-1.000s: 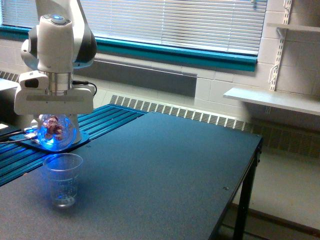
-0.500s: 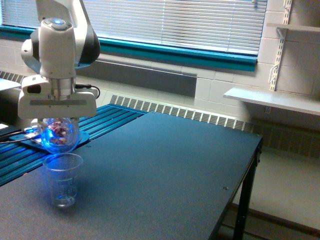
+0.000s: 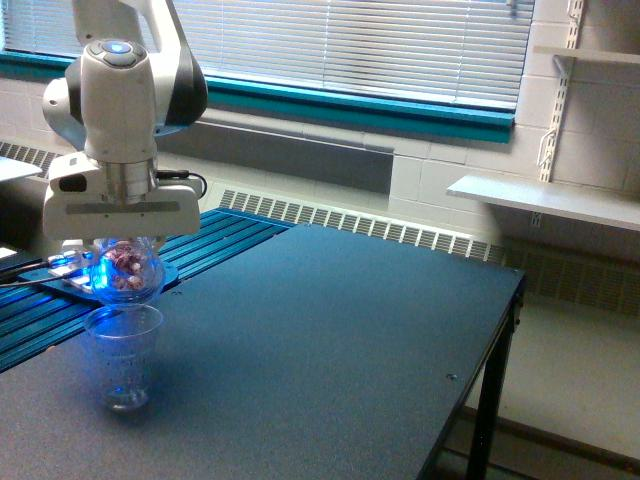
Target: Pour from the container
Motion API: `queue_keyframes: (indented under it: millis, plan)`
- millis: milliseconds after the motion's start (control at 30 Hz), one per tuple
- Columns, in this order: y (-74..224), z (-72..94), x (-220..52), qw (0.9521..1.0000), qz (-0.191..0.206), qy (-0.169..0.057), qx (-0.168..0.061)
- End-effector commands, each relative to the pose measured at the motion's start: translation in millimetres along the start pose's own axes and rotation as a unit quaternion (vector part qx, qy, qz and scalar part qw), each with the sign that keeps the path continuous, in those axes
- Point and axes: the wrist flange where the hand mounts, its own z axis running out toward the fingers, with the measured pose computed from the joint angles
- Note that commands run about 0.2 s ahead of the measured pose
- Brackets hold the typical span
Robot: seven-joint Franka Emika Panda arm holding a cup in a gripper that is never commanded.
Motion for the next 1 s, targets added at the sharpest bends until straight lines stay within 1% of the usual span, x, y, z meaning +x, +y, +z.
queue_keyframes:
  millis: [33,167,233,367,667,867,1000]
  plan:
    - [-10,-10.4,7,1.0,0.002,0.0,0.005]
    - [-12,-9.1,7,0.9999,0.008,-0.013,0.004]
    - [-16,-10.1,6,0.9997,0.01,-0.023,0.009]
    - [-14,-6.6,7,0.9994,0.013,-0.033,0.004]
    - [-7,3.1,14,0.9985,0.025,-0.049,-0.005]
    - [-3,4.6,24,0.998,0.036,-0.051,-0.008]
    - [-2,7.7,25,0.9976,0.04,-0.056,-0.011]
